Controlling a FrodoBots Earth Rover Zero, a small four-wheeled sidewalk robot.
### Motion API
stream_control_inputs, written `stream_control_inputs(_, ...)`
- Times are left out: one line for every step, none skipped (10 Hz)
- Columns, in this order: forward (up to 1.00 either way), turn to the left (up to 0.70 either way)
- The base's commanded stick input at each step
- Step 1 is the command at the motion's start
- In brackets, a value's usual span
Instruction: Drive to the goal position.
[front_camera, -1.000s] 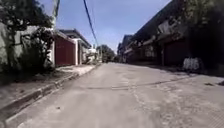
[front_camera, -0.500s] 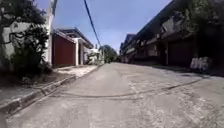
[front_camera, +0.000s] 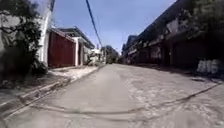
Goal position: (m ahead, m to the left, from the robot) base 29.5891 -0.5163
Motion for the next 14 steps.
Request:
stream_control_inputs(1.00,0.09)
stream_control_inputs(1.00,0.17)
stream_control_inputs(1.00,0.16)
stream_control_inputs(1.00,0.08)
stream_control_inputs(1.00,0.07)
stream_control_inputs(1.00,0.07)
stream_control_inputs(1.00,0.07)
stream_control_inputs(1.00,0.07)
stream_control_inputs(1.00,0.06)
stream_control_inputs(1.00,0.06)
stream_control_inputs(1.00,0.09)
stream_control_inputs(1.00,0.19)
stream_control_inputs(1.00,0.22)
stream_control_inputs(1.00,0.09)
